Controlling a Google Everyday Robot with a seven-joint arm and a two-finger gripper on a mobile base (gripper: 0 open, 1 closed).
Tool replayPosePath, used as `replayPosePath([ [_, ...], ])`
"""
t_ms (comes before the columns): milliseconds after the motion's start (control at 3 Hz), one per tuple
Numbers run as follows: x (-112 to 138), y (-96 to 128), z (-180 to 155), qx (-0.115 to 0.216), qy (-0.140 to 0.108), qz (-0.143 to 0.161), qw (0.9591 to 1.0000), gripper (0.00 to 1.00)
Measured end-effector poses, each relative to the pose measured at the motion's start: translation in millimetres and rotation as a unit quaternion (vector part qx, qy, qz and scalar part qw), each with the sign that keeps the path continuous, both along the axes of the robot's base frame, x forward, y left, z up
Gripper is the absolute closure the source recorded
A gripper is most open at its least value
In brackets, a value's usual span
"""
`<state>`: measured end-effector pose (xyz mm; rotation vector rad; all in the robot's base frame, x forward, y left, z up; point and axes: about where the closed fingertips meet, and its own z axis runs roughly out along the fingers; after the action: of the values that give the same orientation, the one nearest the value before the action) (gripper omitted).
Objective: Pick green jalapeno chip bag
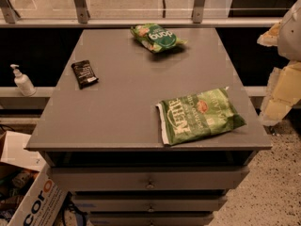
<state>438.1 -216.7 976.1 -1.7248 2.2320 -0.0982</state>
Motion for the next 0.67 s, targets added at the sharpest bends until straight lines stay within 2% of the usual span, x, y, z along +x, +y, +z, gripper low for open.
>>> replayPosePath([
  [667,2.3,1.4,1.2,0.007,-0.010,-0.005,0.9999,0.00],
])
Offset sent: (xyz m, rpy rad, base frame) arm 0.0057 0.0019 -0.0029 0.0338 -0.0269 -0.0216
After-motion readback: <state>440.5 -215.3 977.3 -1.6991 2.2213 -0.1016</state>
